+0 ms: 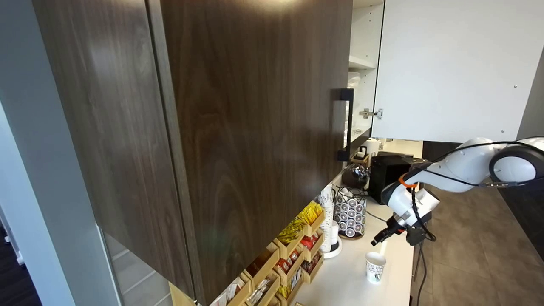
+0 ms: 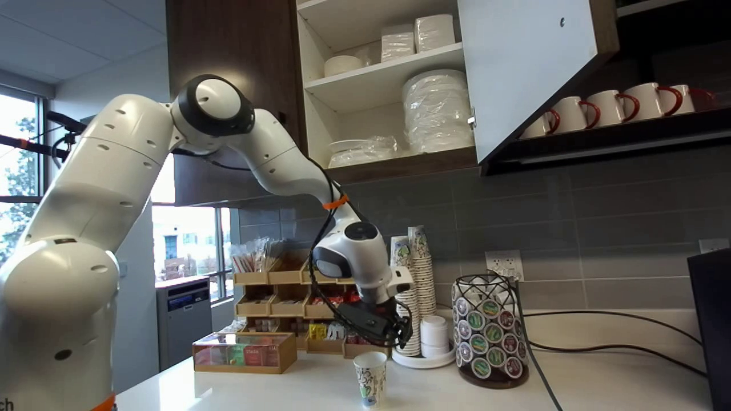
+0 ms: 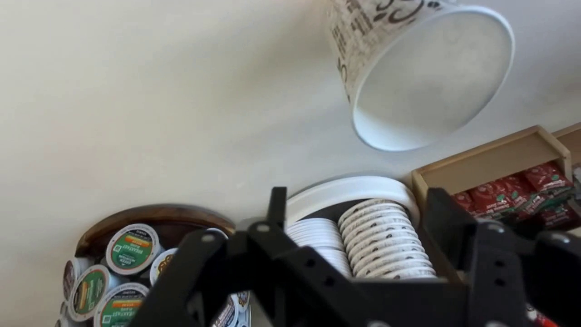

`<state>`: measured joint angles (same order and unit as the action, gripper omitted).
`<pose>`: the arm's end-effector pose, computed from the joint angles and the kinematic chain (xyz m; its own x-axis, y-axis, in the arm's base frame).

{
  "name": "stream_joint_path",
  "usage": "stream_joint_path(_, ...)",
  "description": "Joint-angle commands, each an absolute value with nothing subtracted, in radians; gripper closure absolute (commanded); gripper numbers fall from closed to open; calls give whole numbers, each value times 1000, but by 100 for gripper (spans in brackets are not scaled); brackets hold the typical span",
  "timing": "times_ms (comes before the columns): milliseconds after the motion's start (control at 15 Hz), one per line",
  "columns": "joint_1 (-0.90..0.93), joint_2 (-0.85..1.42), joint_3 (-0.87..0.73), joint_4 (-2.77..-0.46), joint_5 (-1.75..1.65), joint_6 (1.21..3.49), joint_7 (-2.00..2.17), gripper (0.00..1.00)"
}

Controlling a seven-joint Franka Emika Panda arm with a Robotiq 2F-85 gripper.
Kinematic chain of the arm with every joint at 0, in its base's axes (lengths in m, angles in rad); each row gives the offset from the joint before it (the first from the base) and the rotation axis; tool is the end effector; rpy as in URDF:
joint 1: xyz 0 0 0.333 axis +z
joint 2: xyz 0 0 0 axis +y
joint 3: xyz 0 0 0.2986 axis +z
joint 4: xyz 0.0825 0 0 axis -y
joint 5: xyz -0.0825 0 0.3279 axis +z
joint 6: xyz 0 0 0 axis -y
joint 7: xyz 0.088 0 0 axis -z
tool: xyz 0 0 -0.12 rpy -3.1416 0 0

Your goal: Remove the coffee cup from the bottom shelf of the upper cabinet and put it on the counter

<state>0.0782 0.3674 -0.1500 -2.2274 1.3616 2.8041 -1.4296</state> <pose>0.5034 -0.0791 0.2322 0.8778 0.0472 0.4766 0.1600 -0.9669 -0.1989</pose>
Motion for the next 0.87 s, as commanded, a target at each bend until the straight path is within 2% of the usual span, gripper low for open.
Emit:
stream_joint_path(0,98,241,-170,-2337,1232,2740,-1314,0)
stream_joint_path(200,112,183,-180,-2378,1087,2698,-1180,0)
stream_joint_path(267,58,163,-122,-2393,1011,2700,-1111,0)
stream_joint_path(467,35,118,-102,-2417,839,2649,-967,0)
stream_joint_path(533,68,174,-126,-2373,932,2691,-1044,0)
stream_joint_path(800,53,140,-113,-2393,870,2669,-992,0)
